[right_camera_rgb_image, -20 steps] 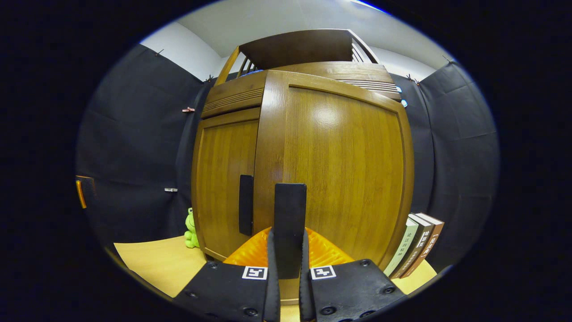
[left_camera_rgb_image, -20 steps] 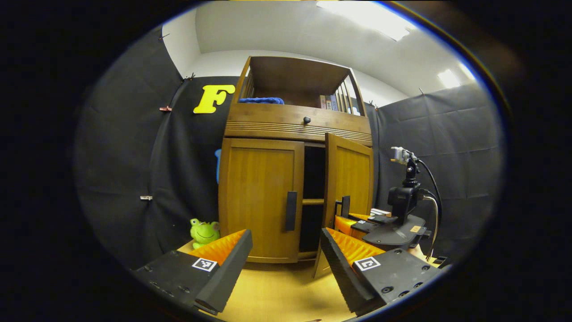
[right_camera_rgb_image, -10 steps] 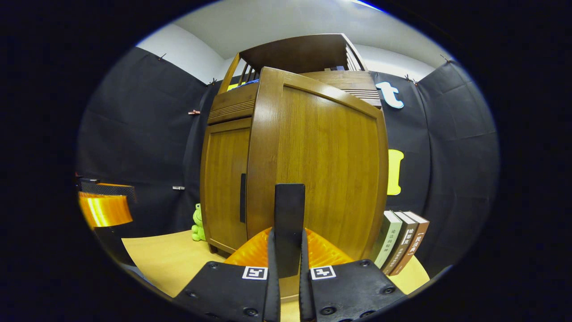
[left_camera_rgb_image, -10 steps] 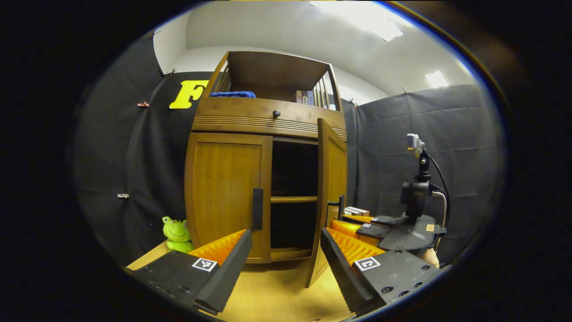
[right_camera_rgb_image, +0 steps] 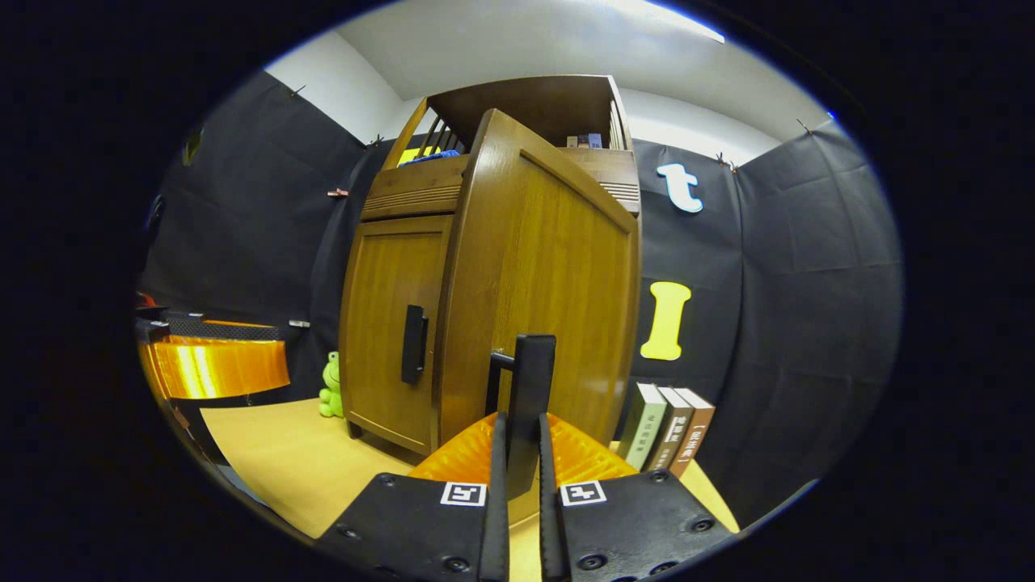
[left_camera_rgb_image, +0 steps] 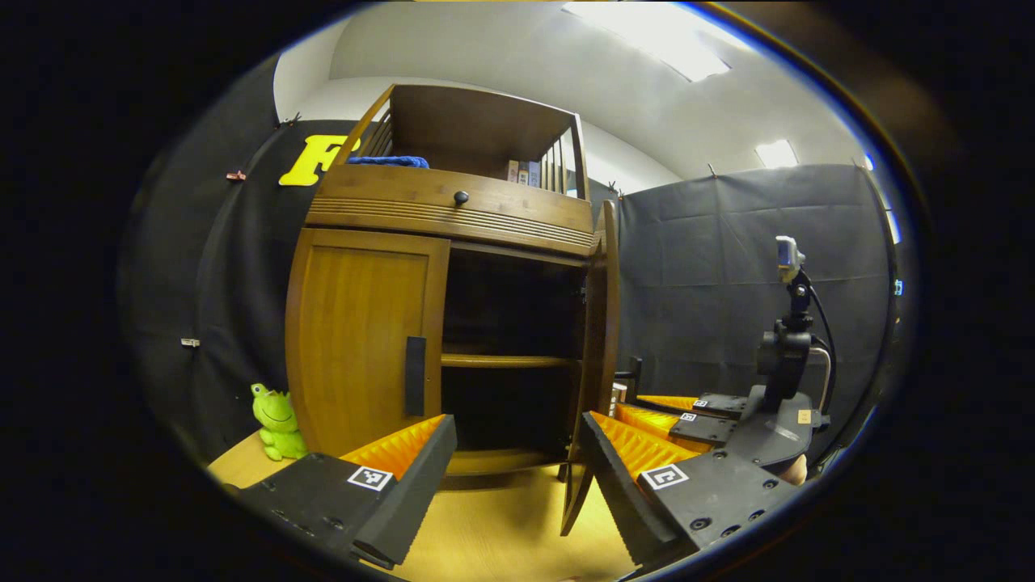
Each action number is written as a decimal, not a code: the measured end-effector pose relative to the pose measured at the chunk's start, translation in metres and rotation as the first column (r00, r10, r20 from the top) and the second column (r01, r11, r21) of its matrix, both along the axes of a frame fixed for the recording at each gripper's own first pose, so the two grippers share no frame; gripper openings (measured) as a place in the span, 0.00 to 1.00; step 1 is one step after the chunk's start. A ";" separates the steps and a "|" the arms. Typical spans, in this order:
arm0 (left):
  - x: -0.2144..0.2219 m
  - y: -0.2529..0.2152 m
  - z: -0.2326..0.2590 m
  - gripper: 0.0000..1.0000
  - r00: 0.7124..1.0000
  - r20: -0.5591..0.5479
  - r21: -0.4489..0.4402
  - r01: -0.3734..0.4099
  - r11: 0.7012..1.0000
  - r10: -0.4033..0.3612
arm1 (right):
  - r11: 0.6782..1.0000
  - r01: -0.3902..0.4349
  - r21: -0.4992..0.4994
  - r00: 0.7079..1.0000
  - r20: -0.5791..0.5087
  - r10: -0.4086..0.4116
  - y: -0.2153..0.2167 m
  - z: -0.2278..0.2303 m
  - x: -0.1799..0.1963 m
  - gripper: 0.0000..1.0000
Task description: Open the right door of the double-door shoe cabinet with the right hand, and open the left door with the left hand.
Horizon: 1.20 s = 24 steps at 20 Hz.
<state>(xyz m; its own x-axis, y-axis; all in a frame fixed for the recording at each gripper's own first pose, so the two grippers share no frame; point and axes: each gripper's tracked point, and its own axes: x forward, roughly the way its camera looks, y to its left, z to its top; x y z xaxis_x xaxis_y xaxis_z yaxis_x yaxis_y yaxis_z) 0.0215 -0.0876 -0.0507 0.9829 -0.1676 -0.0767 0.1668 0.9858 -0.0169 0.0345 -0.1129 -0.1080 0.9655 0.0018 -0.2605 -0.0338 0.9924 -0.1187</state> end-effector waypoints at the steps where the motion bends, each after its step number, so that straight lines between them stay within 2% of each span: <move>1: 0.000 -0.006 -0.002 0.96 1.000 -0.002 -0.003 0.011 1.000 -0.011 | 1.000 0.008 0.005 1.000 -0.003 -0.008 -0.003 0.000 -0.004 0.18; 2: 0.001 -0.012 -0.003 0.96 1.000 -0.005 -0.003 0.021 1.000 -0.021 | 1.000 0.016 0.016 1.000 -0.007 -0.016 -0.007 0.001 -0.007 0.14; 3: 0.001 -0.016 -0.004 0.96 1.000 -0.006 -0.002 0.028 1.000 -0.028 | 0.999 0.025 0.025 1.000 -0.009 -0.025 -0.013 0.002 -0.009 0.18; 8: 0.005 -0.032 -0.006 0.96 0.999 -0.011 -0.002 0.053 0.999 -0.053 | 0.993 0.119 -0.018 0.993 0.002 -0.118 -0.052 0.008 -0.014 0.18; 11: 0.008 -0.036 -0.009 0.96 0.998 -0.017 -0.004 0.056 0.998 -0.056 | 0.988 0.156 0.000 0.988 -0.001 -0.156 -0.070 0.009 -0.016 0.18; 14: 0.013 -0.038 -0.012 0.96 0.998 -0.025 -0.001 0.055 0.998 -0.055 | 0.984 0.178 0.009 0.984 -0.003 -0.178 -0.083 0.011 -0.018 0.09; 15: 0.015 -0.040 -0.012 0.95 0.998 -0.025 -0.002 0.054 0.999 -0.054 | 0.983 0.182 0.002 0.983 -0.001 -0.182 -0.086 0.012 -0.020 0.15; 21: 0.025 -0.044 -0.014 0.96 0.999 -0.025 -0.005 0.048 0.999 -0.048 | 0.981 0.189 -0.034 0.982 0.008 -0.188 -0.097 0.018 -0.034 0.13; 22: 0.027 -0.044 -0.014 0.96 0.999 -0.028 -0.004 0.044 0.999 -0.044 | 0.979 0.198 -0.040 0.980 0.016 -0.197 -0.101 0.021 -0.036 0.03; 23: 0.028 -0.043 -0.016 0.96 0.999 -0.030 -0.004 0.041 0.999 -0.041 | 0.977 0.208 -0.046 0.978 0.023 -0.207 -0.104 0.024 -0.039 0.03; 24: 0.029 -0.043 -0.017 0.96 0.999 -0.032 -0.005 0.039 0.999 -0.039 | 0.975 0.218 -0.051 0.976 0.030 -0.217 -0.108 0.026 -0.041 0.13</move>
<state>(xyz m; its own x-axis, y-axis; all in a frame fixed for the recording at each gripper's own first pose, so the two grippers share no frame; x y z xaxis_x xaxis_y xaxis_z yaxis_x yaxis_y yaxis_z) 0.0509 -0.1306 -0.0673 0.9726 -0.2060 -0.1075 0.2043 0.9785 -0.0267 -0.0067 -0.2213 -0.0823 0.9471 -0.2225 -0.2314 0.1857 0.9677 -0.1704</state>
